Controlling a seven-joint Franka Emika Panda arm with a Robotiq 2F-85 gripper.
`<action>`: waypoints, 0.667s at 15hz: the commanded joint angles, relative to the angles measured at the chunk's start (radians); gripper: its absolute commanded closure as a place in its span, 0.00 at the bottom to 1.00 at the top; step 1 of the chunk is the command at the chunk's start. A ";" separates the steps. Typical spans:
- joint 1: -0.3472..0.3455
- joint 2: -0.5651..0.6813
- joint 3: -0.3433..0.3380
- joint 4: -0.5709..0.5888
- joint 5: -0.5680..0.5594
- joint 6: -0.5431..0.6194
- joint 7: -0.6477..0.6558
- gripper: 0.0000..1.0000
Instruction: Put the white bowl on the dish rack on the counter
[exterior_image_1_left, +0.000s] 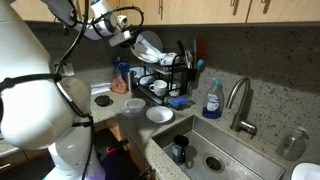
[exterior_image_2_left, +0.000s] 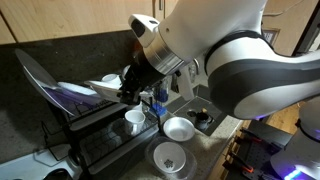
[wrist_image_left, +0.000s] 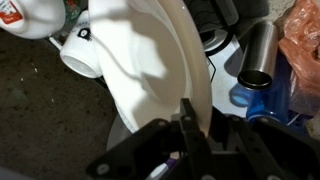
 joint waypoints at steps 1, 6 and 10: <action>0.030 0.040 -0.045 -0.010 0.001 -0.024 -0.004 0.96; 0.039 0.052 -0.055 -0.017 0.004 -0.025 -0.005 0.96; 0.052 0.060 -0.067 -0.025 0.005 -0.030 -0.005 0.96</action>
